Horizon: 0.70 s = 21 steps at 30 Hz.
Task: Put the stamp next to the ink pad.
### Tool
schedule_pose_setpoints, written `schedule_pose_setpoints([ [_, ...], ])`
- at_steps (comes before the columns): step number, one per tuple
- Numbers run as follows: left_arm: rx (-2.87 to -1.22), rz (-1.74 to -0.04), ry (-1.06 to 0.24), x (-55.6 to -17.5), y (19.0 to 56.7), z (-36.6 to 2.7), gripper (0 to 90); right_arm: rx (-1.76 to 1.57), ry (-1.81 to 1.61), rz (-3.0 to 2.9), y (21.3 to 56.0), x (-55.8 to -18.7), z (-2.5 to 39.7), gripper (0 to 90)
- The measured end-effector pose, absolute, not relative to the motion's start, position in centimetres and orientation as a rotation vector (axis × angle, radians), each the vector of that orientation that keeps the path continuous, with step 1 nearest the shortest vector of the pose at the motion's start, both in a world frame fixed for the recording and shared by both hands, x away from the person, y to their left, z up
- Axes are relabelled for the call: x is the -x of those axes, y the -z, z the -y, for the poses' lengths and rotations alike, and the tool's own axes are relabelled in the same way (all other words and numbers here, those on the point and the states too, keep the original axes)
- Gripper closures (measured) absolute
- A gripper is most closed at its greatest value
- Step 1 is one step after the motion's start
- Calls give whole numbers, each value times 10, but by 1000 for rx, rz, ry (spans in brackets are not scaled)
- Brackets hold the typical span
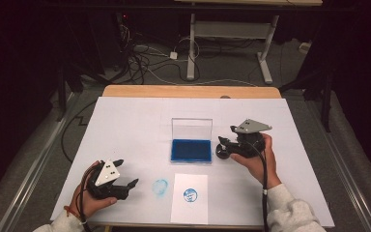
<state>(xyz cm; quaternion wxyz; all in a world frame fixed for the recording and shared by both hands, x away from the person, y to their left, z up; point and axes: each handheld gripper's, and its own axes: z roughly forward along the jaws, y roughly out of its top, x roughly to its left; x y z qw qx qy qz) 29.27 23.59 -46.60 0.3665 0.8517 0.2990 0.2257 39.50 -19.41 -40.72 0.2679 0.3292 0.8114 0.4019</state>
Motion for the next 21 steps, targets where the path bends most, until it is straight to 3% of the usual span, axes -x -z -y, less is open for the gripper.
schedule_pose_setpoints([
  [9,-2198,-766,-577,-293,466,-235,176,-893,-1115,-2129,400,-392,194,205],
  [13,-2199,-763,-574,-292,466,-235,176,-890,-1119,-2119,400,-392,192,160],
  [21,-2195,-764,-577,-292,466,-236,177,-878,-1162,-2105,397,-387,192,164],
])
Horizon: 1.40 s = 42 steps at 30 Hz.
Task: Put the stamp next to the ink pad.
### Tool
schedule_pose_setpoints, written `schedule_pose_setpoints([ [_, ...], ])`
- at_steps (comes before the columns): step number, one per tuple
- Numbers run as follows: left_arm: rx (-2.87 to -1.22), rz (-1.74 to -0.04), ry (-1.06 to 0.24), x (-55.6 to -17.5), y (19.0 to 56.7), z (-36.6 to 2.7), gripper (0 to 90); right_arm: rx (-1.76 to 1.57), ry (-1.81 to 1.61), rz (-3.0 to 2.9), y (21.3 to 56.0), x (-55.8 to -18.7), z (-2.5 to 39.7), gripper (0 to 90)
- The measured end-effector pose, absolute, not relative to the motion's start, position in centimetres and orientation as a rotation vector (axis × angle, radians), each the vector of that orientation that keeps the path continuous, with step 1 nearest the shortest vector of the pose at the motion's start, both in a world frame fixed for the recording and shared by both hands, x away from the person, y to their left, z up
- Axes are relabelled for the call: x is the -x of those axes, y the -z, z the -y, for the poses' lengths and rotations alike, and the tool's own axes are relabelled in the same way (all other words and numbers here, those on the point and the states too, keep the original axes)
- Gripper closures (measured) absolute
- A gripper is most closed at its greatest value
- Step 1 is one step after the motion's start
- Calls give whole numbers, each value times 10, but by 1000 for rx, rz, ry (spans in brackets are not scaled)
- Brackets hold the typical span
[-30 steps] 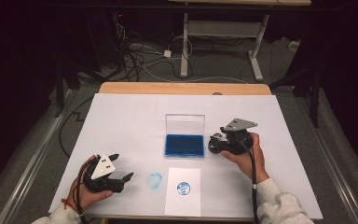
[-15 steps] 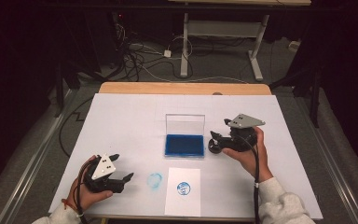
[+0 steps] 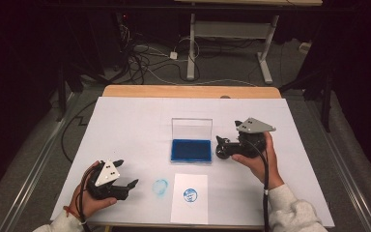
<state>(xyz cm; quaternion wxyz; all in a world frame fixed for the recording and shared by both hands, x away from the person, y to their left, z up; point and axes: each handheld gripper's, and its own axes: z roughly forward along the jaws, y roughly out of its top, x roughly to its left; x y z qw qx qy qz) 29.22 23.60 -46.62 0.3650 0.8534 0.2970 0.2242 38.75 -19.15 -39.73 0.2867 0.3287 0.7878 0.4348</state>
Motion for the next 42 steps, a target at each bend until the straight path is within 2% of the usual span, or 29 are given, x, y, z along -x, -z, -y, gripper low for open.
schedule_pose_setpoints([
  [22,-2204,-758,-578,-292,466,-235,176,-748,-1140,-2089,381,-355,187,173],
  [42,-2221,-752,-579,-292,468,-233,177,-688,-1119,-2071,380,-326,198,184],
])
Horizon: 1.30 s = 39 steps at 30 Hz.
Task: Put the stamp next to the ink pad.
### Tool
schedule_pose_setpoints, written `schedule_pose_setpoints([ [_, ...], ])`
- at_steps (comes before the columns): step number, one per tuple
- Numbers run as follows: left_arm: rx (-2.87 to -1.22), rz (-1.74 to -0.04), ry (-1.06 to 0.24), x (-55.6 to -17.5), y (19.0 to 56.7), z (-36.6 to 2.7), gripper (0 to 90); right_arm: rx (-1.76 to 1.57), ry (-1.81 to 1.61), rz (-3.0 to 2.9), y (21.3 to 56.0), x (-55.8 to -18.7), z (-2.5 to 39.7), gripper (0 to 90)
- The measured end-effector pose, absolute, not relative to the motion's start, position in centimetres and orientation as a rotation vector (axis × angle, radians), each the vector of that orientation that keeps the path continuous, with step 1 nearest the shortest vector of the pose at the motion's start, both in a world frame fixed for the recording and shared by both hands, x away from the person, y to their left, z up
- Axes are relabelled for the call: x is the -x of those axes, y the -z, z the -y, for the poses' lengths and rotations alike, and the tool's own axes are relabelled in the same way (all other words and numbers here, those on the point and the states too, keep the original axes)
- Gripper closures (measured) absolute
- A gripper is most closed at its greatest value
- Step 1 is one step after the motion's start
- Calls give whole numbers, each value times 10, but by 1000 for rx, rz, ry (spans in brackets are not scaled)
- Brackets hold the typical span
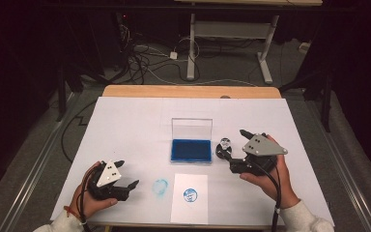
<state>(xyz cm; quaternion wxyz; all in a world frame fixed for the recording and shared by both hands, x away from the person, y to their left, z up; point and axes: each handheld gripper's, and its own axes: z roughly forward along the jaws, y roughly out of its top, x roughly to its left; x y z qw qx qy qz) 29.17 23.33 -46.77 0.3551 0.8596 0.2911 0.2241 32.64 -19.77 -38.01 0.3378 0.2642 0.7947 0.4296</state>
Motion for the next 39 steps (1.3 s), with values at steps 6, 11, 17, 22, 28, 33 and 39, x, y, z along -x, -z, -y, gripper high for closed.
schedule_pose_setpoints([
  [6,-2227,-750,-576,-292,468,-232,177,-686,-1115,-2062,382,-320,204,183],
  [11,-2229,-747,-578,-292,468,-232,177,-678,-1115,-2054,385,-317,208,183],
  [17,-2229,-749,-579,-292,468,-233,177,-661,-1093,-2057,391,-313,211,182],
  [22,-2230,-748,-577,-292,469,-232,177,-655,-1096,-2046,397,-311,214,182],
  [28,-2232,-748,-582,-292,469,-232,177,-646,-1098,-2034,406,-308,220,180],
  [33,-2238,-748,-589,-292,469,-232,177,-649,-1143,-2004,411,-304,227,173],
  [39,-2233,-747,-592,-292,468,-232,177,-656,-1157,-2002,420,-298,234,171],
])
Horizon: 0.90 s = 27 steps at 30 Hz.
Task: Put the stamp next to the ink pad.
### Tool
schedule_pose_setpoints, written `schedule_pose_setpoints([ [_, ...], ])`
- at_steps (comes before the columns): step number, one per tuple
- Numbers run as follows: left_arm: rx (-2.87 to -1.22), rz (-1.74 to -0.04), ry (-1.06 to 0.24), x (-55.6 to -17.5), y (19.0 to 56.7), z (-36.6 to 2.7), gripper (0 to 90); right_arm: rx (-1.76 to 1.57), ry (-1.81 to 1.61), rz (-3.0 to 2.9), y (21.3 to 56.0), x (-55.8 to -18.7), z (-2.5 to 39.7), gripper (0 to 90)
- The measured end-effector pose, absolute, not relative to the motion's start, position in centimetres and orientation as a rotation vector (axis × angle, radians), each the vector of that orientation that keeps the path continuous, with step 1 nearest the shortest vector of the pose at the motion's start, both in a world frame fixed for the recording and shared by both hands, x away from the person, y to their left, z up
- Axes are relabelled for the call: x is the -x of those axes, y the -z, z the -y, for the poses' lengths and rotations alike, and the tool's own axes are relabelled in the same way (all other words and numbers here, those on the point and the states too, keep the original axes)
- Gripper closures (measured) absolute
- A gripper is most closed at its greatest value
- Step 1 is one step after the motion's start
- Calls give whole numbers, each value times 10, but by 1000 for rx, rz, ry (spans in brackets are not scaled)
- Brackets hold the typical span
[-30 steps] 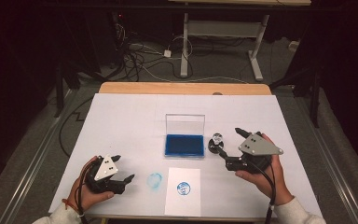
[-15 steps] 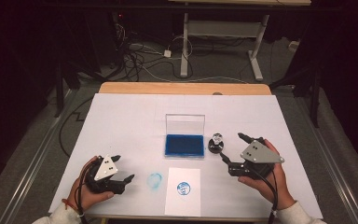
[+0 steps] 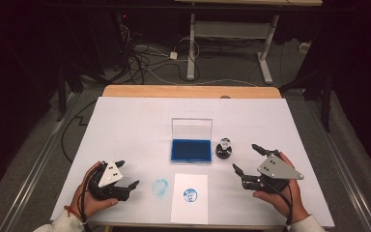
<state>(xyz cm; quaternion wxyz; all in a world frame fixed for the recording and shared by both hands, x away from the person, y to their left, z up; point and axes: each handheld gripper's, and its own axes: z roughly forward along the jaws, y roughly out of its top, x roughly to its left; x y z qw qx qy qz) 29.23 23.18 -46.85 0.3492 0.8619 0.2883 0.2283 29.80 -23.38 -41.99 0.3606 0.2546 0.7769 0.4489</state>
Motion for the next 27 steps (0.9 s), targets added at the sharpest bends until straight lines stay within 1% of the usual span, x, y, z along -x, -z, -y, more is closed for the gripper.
schedule_pose_setpoints([
  [12,-2235,-731,-620,-293,468,-231,177,-698,-1140,-2005,436,-287,250,171],
  [21,-2231,-720,-641,-292,466,-230,177,-785,-1117,-2016,452,-280,271,165],
  [23,-2228,-728,-631,-291,466,-229,177,-790,-1107,-2022,455,-279,274,165],
  [27,-2212,-729,-651,-289,464,-230,176,-812,-1116,-2028,458,-278,275,165],
])
